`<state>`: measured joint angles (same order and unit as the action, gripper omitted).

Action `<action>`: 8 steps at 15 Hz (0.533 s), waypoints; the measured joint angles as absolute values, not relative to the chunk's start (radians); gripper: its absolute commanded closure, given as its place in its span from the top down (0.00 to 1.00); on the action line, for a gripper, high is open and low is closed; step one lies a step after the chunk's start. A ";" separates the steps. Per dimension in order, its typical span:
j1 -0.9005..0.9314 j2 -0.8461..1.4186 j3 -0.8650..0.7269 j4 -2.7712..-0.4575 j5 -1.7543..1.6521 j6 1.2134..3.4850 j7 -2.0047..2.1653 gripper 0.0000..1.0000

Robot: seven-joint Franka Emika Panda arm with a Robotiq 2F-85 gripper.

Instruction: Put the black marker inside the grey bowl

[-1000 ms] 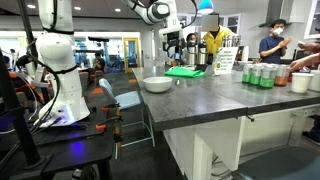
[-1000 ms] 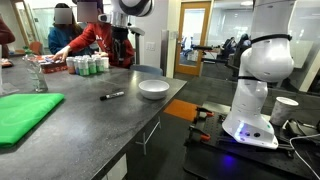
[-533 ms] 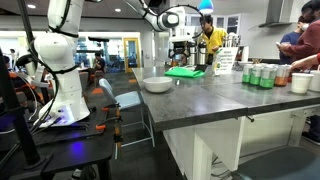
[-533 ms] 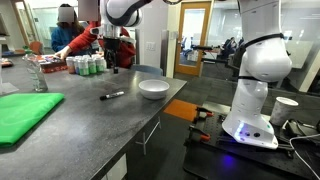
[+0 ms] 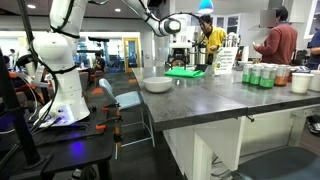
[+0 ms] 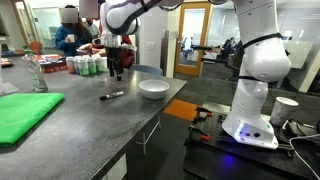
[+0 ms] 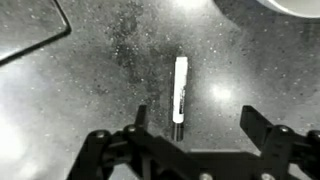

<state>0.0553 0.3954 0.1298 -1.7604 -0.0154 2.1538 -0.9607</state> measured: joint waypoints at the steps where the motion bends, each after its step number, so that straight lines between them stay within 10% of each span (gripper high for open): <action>1: 0.056 0.397 0.133 -1.768 -0.020 2.161 -0.956 1.00; 6: 0.062 0.401 0.140 -1.857 -0.035 2.274 -0.908 1.00; 8: 0.062 0.406 0.140 -1.900 -0.053 2.328 -0.878 0.74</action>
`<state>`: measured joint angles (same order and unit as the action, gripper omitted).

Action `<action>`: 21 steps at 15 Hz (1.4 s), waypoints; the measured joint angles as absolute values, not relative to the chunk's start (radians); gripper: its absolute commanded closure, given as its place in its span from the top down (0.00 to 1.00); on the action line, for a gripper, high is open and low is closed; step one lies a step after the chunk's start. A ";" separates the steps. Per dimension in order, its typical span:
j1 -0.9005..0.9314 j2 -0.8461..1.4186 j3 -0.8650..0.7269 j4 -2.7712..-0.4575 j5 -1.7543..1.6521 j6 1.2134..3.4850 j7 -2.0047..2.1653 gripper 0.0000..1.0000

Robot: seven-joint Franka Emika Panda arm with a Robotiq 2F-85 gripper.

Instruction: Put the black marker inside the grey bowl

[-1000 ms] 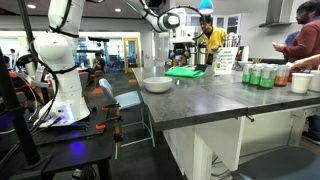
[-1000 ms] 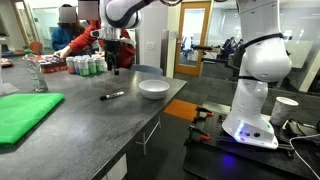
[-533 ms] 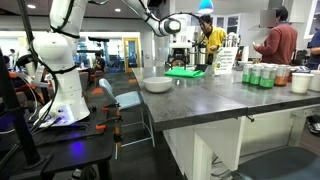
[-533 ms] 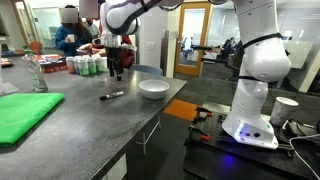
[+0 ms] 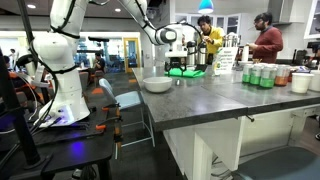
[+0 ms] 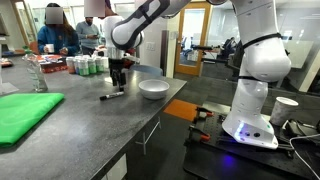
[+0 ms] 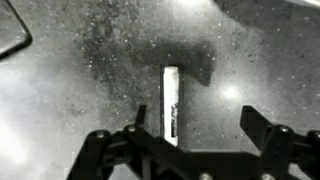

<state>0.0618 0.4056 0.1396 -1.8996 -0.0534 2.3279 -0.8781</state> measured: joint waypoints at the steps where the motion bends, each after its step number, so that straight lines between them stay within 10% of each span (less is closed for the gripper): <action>1: 0.062 0.409 0.140 -1.918 -0.065 2.349 -0.865 0.66; 5: 0.060 0.419 0.140 -1.949 -0.075 2.383 -0.855 0.34; 7: 0.057 0.418 0.140 -1.948 -0.080 2.388 -0.855 0.73; 14: 0.045 0.418 0.138 -1.946 -0.097 2.391 -0.854 1.00; 15: 0.045 0.418 0.138 -1.946 -0.098 2.391 -0.854 0.73; 21: 0.044 0.428 0.138 -1.937 -0.101 2.391 -0.854 0.39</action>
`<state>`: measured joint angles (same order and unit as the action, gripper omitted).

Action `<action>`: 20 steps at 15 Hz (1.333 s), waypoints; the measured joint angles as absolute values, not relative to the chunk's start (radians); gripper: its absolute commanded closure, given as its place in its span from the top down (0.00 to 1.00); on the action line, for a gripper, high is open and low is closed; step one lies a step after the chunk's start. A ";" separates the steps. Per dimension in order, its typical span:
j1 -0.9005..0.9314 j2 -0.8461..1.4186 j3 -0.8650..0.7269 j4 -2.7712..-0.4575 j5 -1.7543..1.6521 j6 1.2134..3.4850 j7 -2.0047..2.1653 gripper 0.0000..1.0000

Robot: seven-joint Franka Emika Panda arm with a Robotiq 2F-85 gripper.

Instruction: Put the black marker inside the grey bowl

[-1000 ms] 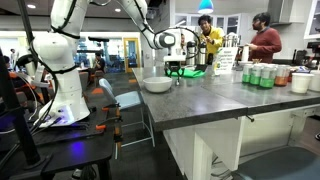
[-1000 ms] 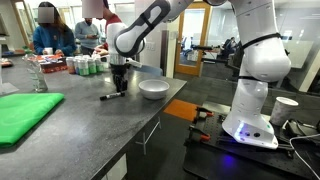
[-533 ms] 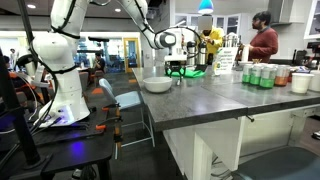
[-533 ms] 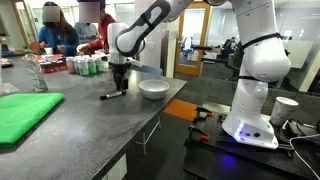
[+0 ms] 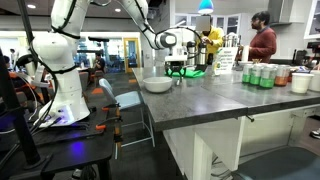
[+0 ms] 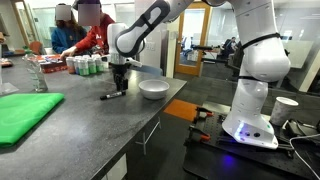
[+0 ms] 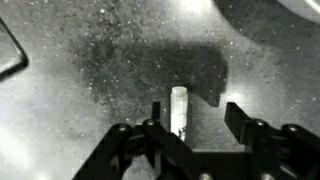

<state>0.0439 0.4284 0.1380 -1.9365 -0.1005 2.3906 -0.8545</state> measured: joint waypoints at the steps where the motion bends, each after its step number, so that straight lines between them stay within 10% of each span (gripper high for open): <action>1: 0.044 0.433 0.138 -1.933 -0.102 2.391 -0.854 0.33; 6: 0.038 0.449 0.137 -1.922 -0.105 2.391 -0.854 0.00; 20: -0.017 0.179 0.122 -2.011 -0.089 2.290 -0.855 0.05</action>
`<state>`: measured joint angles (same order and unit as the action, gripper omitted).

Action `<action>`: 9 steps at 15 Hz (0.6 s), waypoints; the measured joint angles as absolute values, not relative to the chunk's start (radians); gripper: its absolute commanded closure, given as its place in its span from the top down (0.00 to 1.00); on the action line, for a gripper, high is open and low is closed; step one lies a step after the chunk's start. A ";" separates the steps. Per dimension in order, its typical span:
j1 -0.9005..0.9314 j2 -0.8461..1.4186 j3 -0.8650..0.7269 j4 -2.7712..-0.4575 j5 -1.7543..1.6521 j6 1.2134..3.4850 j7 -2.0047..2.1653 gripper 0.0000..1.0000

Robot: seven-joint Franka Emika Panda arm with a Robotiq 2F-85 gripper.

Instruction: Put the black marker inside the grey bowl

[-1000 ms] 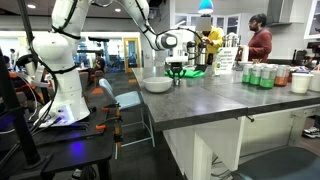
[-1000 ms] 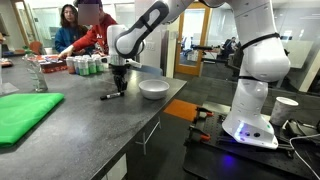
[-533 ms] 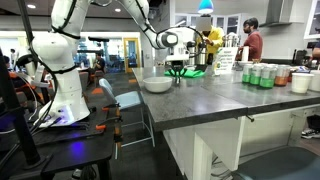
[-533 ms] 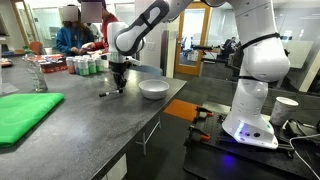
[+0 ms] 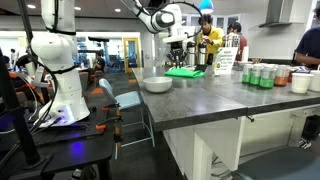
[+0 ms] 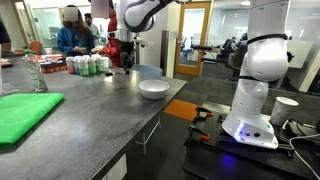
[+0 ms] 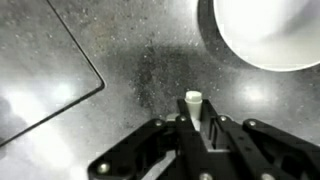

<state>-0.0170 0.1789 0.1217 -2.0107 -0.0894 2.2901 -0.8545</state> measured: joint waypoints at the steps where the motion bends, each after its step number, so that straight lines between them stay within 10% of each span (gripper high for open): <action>1: -0.024 0.147 0.113 -2.046 -0.081 2.290 -0.855 0.05; 9: -0.036 -0.100 0.035 -2.324 -0.014 2.293 -1.049 0.05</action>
<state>-0.0355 -0.1001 0.0351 -2.3240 -0.0135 2.2935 -1.0491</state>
